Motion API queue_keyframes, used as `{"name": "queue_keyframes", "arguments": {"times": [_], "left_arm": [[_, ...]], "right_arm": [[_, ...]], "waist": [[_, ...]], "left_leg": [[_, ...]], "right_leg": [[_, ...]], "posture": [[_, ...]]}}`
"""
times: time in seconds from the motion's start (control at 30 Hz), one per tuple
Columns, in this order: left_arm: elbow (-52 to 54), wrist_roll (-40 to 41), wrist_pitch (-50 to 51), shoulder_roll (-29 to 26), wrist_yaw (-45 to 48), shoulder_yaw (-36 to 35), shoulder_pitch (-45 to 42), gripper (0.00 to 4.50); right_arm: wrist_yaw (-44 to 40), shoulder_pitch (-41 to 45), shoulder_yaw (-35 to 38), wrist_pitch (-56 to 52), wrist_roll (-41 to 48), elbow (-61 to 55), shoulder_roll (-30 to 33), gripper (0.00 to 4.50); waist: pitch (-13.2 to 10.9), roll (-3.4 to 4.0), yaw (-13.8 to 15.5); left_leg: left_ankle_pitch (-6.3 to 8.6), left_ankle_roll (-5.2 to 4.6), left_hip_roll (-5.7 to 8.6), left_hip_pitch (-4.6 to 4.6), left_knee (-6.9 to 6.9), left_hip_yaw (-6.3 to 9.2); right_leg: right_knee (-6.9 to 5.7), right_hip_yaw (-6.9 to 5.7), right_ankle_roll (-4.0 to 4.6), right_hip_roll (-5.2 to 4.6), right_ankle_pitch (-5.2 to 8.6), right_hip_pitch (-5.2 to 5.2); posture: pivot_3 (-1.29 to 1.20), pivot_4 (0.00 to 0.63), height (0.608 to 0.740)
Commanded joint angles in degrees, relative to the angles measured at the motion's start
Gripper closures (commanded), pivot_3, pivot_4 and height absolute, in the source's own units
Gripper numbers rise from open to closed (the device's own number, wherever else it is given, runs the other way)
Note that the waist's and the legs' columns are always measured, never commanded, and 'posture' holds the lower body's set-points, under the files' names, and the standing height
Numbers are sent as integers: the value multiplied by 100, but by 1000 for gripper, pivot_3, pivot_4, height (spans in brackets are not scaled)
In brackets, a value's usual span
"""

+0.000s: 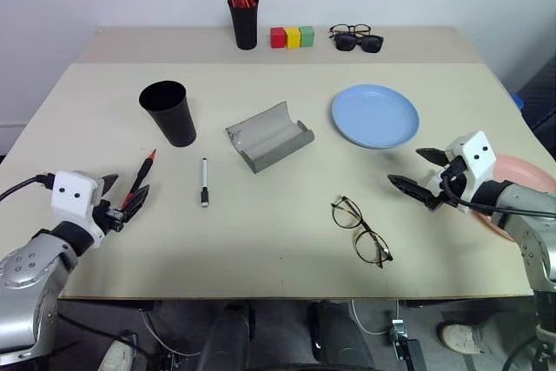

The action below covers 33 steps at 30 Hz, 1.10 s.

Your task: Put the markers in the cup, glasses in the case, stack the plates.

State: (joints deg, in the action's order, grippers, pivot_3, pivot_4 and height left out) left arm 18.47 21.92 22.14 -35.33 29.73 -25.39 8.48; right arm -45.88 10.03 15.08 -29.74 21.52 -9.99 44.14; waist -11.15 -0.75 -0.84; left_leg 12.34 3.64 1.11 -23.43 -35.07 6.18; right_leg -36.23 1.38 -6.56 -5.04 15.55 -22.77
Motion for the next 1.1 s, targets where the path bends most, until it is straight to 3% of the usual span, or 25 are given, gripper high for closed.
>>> {"name": "queue_keyframes", "arguments": {"times": [0.03,0.33,0.47,0.67,0.87,0.97,1.1], "left_arm": [[130,-9,-7,-1,-46,-5,-72,1286],[89,53,422,144,-622,-45,-627,1286],[39,-135,1423,29,-1163,173,-1166,29],[-648,-354,3499,5,-1977,647,-2676,29],[-1742,-220,4756,-76,-1751,943,-3758,29],[-2305,-291,4984,-129,-1617,1133,-4089,886],[-2603,-419,5007,-212,-1629,1166,-4207,2883]], "right_arm": [[44,188,-9,19,54,-147,21,0],[147,507,-541,29,106,-435,-317,0],[461,965,-1120,26,43,-700,-924,0],[831,1330,-2005,5,-125,-1101,-1793,0],[1065,1180,-2589,-217,-111,-1647,-2185,0],[1153,941,-2728,-343,-133,-1980,-2174,0],[1195,857,-2701,-416,-91,-2090,-2134,0]], "waist": [[0,0,0],[0,0,9],[1,-2,-32],[0,-7,4],[1,-8,-25],[1,-9,-31],[1,-9,-48]], "left_leg": [[0,0,0,0,0,0],[0,0,0,0,-3,2],[0,0,0,2,-5,3],[-1,1,2,1,-7,20],[-2,3,5,-2,-4,23],[-3,4,5,-2,-4,23],[-4,7,5,4,-6,19]], "right_leg": [[0,0,0,0,0,0],[-1,-1,-4,1,-2,2],[-4,0,-25,4,-14,2],[-18,-6,-42,13,-22,1],[-25,-8,-46,13,-25,-7],[-32,-8,-46,12,-25,-10],[-46,-3,-45,11,-24,-14]], "posture": [[0,150,740],[0,150,740],[0,150,740],[0,150,740],[0,150,740],[0,150,740],[0,150,740]]}}
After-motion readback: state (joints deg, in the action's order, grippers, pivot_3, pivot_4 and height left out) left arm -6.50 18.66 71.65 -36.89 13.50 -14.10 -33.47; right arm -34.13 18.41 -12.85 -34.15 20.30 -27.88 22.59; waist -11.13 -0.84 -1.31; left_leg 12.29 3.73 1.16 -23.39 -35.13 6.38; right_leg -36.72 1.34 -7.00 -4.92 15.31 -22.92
